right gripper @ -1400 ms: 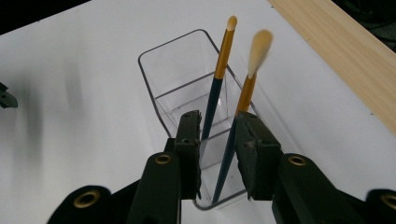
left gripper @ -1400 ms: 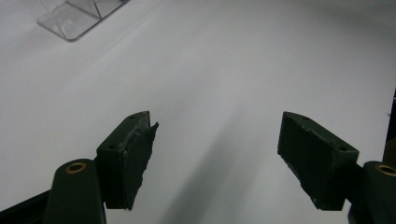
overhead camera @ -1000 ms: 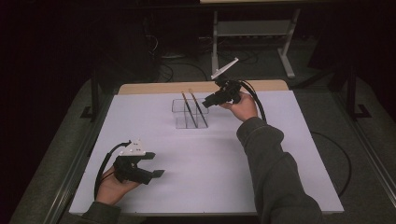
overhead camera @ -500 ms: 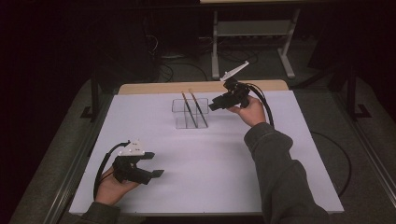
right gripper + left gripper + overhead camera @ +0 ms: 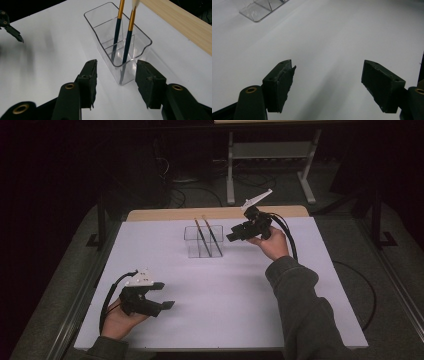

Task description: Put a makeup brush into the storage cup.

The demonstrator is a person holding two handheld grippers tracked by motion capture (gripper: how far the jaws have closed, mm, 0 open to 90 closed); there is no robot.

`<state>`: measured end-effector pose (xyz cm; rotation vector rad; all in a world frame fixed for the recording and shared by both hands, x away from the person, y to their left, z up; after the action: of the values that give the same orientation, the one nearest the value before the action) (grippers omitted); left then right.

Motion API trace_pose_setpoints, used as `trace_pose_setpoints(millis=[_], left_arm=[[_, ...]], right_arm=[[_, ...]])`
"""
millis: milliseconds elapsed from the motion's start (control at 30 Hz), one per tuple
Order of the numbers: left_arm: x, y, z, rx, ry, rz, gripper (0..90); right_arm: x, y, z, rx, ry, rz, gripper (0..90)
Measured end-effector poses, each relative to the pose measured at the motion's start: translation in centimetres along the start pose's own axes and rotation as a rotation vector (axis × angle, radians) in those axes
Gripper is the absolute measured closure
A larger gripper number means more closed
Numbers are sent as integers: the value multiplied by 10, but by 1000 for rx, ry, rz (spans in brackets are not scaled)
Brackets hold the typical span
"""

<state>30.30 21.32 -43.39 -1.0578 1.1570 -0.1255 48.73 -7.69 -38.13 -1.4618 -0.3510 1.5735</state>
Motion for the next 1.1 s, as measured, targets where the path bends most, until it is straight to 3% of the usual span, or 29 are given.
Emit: trace_pose_setpoints(millis=[100,133,167,433,1100], left_arm=[[-1,0,1,-2,-2,-2,245],[-1,0,1,-2,-2,-1,244],[-1,0,2,3,-2,2,244],[-2,1,4,11,-8,5,242],[-5,-1,5,-24,-15,-20,223]], right_arm=[[-1,1,5,20,1,-8,499],[-1,2,4,-3,5,-3,494],[-1,3,6,18,-1,-10,485],[-5,11,10,-5,12,-11,459],[-20,33,18,11,38,-59,390]])
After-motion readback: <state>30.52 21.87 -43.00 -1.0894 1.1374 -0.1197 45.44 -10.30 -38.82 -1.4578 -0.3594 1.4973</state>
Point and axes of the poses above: each handheld gripper's, and its own axes: x roughly forward along the jaws, y roughly out of its underside, z roughly to its left, the point moved 6 cm from there along x, roughly forward along the jaws, and after that the axes turned 6 degrees about -y, right-handed, at the moved point
